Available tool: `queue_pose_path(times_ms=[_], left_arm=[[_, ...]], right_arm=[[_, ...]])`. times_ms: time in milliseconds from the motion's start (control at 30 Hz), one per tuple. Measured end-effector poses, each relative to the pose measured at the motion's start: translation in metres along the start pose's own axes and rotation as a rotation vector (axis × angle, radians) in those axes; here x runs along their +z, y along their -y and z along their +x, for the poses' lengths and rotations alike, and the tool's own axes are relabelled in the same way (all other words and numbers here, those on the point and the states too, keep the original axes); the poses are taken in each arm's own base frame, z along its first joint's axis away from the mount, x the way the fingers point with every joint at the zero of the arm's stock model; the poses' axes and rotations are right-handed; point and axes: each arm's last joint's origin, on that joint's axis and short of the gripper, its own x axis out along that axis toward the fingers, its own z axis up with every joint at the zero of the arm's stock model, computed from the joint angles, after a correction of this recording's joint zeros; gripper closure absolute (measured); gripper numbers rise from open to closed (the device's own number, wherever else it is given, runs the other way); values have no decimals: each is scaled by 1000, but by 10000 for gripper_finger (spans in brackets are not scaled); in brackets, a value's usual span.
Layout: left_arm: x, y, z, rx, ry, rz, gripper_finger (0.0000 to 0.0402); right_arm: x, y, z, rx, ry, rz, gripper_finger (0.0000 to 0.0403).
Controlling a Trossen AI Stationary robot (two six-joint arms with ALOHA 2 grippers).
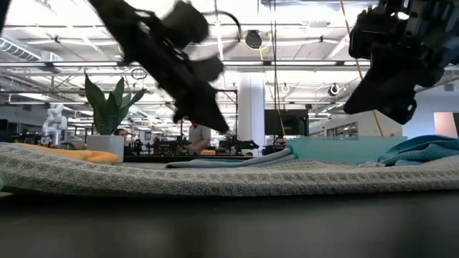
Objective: Fold microfiber towels
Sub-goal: Fold the gray microfiber towel on the towel
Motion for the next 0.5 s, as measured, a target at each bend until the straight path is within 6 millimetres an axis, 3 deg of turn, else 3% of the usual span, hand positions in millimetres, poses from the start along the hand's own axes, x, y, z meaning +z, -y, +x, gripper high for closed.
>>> queue_pose_path(times_ms=[233,333,500], left_arm=[[24,-29,63,61,-180,14,400],[31,-36,76,66,-241,37,400],[33,-44,80,91,-261,46,401]], right_arm=[[1,2,1,33,-55,-32,403],[1,1,1,47,-74,-42,403],[0,1,1,62,-94,-59,403]])
